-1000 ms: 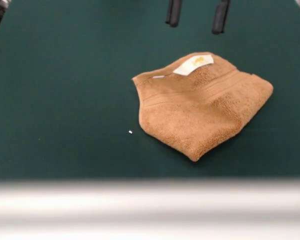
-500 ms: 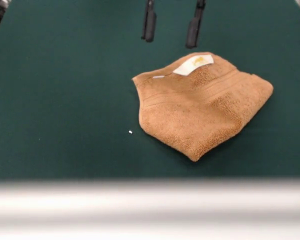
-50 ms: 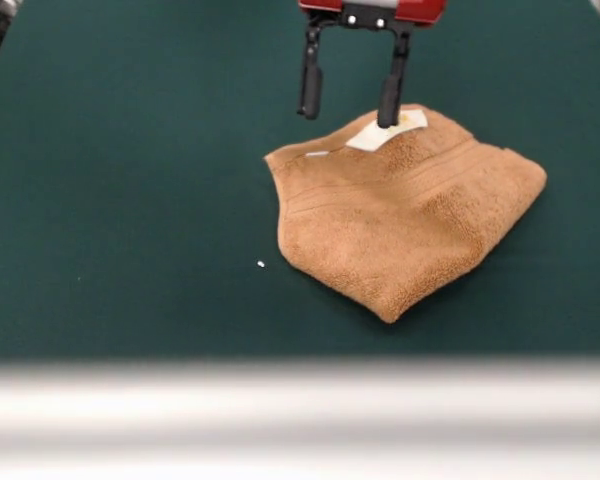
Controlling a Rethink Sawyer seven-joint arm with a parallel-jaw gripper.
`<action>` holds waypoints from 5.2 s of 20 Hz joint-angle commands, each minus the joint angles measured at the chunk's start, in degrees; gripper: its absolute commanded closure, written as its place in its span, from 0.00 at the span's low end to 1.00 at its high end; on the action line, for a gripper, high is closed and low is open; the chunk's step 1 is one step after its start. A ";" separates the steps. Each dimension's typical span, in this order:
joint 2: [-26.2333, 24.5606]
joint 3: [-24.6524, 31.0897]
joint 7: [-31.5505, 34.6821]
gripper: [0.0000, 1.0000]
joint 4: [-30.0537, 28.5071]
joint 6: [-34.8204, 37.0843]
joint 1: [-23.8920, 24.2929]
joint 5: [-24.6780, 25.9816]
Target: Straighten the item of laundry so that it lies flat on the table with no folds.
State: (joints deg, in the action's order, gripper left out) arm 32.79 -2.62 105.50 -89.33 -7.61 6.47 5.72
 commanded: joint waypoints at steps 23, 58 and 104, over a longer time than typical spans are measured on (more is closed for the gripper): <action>-3.57 9.90 12.77 0.00 -8.84 1.90 -1.82 -9.29; 5.50 5.38 8.47 0.00 -17.41 6.27 -1.83 -6.09; -3.09 2.78 9.32 0.00 -15.47 -7.38 0.23 -2.43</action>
State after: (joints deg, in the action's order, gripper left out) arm 34.12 -0.42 105.50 -102.35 -12.70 9.32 2.75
